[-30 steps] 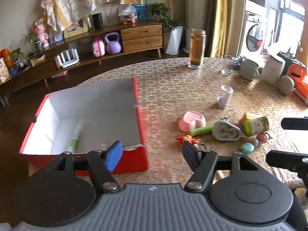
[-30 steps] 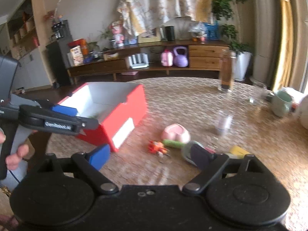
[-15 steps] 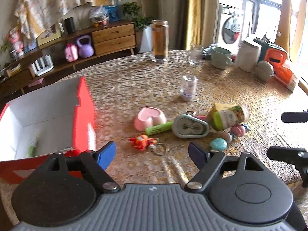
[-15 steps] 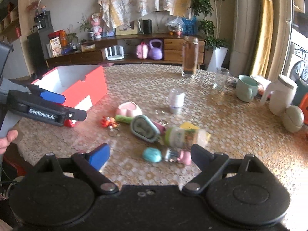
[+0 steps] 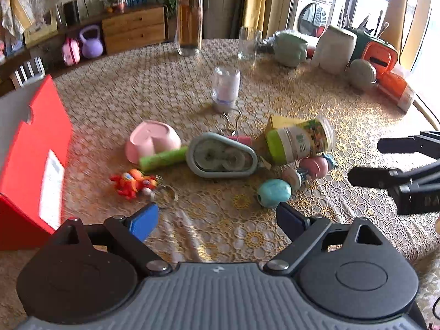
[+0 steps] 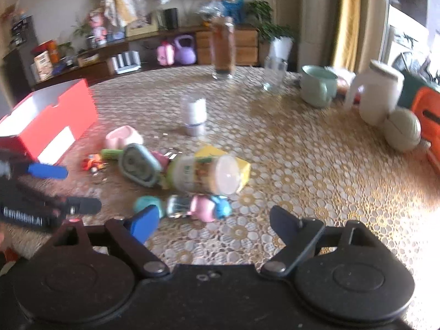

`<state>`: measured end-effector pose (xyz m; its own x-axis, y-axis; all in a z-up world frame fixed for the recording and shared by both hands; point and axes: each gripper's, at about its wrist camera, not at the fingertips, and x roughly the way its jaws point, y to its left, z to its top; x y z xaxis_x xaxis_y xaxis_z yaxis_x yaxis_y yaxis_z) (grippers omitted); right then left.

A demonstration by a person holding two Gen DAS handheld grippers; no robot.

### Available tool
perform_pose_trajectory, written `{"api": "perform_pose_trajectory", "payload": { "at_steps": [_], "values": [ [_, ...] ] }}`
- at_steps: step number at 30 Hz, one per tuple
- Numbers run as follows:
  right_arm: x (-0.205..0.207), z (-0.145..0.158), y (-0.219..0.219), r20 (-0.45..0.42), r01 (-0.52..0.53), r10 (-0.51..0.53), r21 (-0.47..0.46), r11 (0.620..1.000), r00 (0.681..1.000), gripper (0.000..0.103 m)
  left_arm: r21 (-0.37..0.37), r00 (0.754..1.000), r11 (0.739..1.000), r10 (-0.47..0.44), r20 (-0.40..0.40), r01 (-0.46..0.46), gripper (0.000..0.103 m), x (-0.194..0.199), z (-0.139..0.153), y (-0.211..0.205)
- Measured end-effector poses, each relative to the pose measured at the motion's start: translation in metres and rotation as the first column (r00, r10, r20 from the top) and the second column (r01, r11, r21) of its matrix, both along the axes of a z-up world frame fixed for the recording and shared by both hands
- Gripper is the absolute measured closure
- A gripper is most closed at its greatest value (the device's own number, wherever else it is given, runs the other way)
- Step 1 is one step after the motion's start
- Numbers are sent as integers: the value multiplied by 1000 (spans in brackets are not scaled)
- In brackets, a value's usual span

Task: Organize rigid objects
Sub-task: 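Grasp the teal egg-shaped case with the left gripper while the right grasps the green-lidded jar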

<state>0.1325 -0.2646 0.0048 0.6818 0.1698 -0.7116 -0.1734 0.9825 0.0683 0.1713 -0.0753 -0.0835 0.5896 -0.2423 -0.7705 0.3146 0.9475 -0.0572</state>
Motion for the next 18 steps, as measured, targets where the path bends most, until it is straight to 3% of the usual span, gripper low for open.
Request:
{"api": "perform_pose_trajectory", "payload": {
  "at_steps": [4,18],
  "values": [
    [16,-2,-5,-14,15,-14,45,999,1000,18,10,1000,1000,15,16,-15,10,6,-13,-11],
    [60,-18,11,-63,25,-20,73,997,998,20,27,999,999,-29,20,29,10,20,-36,-43]
  ]
}}
